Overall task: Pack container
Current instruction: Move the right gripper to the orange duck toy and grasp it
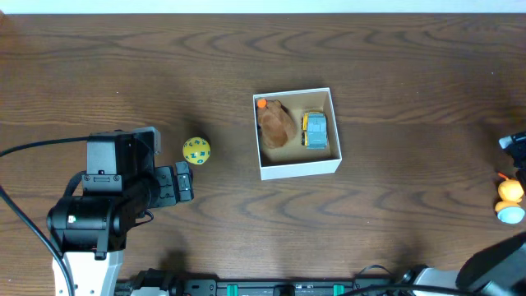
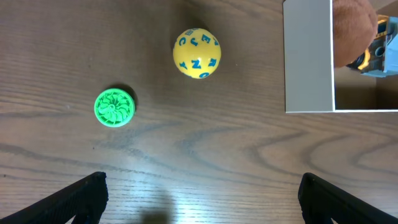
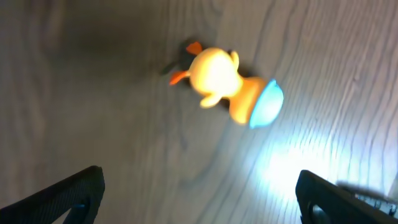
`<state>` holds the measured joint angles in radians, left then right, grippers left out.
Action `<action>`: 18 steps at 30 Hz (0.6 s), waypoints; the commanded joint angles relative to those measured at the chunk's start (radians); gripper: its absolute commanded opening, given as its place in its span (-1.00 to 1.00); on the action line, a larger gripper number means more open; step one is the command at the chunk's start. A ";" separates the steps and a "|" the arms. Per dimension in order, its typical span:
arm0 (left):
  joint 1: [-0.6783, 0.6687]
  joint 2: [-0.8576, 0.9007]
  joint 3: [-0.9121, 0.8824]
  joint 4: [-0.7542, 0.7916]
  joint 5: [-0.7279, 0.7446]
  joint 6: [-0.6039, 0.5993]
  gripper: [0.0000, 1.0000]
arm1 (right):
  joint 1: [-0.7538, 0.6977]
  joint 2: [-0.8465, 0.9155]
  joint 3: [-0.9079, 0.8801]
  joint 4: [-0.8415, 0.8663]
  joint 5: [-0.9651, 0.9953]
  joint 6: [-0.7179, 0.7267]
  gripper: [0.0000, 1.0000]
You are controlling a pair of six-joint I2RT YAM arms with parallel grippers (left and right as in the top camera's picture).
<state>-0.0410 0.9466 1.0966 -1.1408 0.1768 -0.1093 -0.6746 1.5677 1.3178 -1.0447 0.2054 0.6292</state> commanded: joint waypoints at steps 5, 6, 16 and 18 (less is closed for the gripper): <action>0.001 0.002 0.014 -0.003 -0.005 -0.012 0.96 | -0.032 0.108 -0.010 0.105 0.015 -0.266 0.99; 0.000 0.002 0.014 -0.003 -0.005 -0.012 0.96 | -0.035 0.122 -0.011 0.117 0.015 -0.290 0.99; 0.001 0.002 0.014 -0.003 -0.005 -0.012 0.96 | -0.101 0.238 -0.135 0.277 -0.055 -0.370 0.98; 0.001 0.002 0.014 -0.003 -0.005 -0.012 0.96 | -0.116 0.249 -0.167 0.324 -0.069 -0.377 0.99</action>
<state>-0.0410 0.9466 1.0966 -1.1416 0.1768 -0.1093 -0.7654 1.7973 1.1858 -0.7513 0.1711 0.2913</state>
